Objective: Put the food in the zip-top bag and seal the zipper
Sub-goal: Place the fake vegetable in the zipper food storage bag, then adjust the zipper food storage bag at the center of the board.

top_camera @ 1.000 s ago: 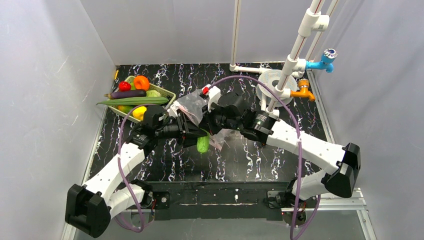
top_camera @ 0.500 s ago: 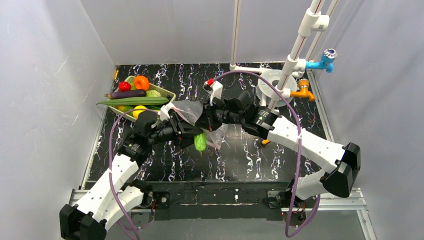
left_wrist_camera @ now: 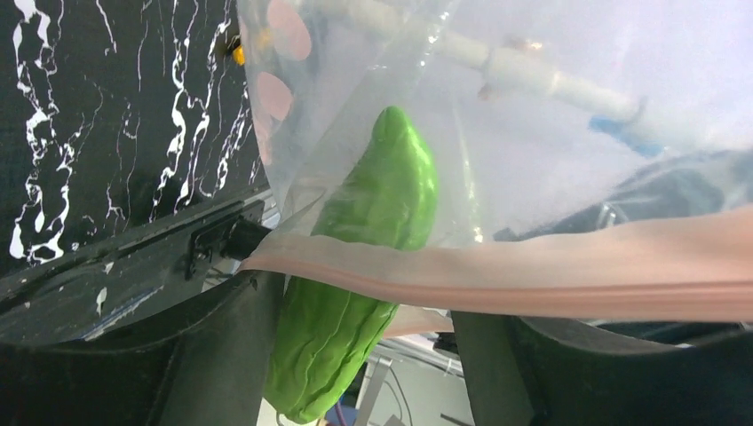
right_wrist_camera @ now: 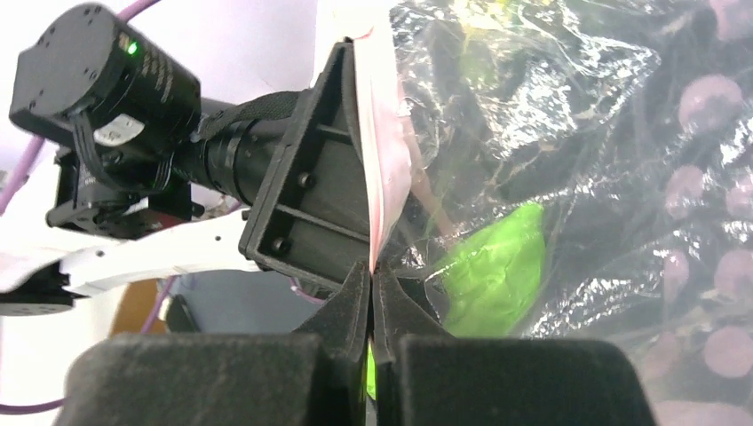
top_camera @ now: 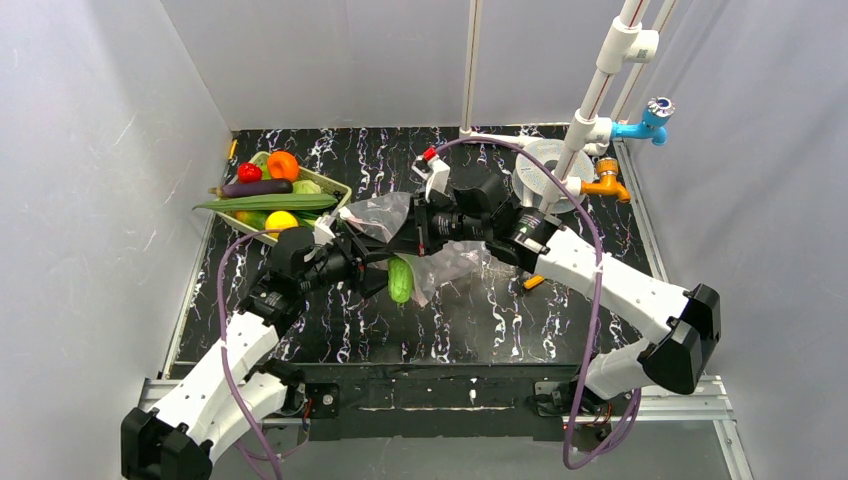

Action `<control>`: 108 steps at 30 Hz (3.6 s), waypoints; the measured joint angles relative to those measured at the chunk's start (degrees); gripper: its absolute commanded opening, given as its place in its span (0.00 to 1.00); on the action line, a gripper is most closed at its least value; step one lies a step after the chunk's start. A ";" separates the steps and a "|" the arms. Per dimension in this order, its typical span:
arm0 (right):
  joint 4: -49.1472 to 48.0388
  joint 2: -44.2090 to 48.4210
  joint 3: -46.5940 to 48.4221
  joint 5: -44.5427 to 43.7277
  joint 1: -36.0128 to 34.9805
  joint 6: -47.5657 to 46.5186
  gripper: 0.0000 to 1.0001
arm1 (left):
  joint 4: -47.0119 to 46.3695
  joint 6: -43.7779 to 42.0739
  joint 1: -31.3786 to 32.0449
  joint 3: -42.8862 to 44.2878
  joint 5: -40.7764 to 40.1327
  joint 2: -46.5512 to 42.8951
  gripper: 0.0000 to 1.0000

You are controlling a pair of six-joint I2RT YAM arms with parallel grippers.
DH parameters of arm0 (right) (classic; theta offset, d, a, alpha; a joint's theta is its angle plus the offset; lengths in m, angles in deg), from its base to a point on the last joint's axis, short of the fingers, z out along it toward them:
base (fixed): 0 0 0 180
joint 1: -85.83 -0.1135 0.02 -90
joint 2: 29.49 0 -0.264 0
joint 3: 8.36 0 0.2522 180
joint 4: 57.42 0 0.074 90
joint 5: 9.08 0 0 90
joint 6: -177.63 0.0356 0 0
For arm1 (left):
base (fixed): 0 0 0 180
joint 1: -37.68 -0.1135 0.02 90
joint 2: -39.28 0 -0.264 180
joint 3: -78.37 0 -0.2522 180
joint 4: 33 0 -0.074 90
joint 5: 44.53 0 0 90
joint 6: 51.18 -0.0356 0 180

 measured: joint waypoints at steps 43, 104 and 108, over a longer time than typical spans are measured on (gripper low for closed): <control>-1.88 -9.42 2.99 18.71 14.95 37.31 0.01 | 28.35 -30.82 -0.17 24.28 -13.77 1.29 0.56; 27.06 6.38 13.77 -3.61 14.97 -8.04 0.01 | 46.73 -56.35 -0.17 42.21 -24.61 8.85 0.85; 25.51 7.43 13.14 -3.19 14.97 -7.98 0.01 | 49.44 -59.45 -0.20 41.59 -32.00 10.78 0.91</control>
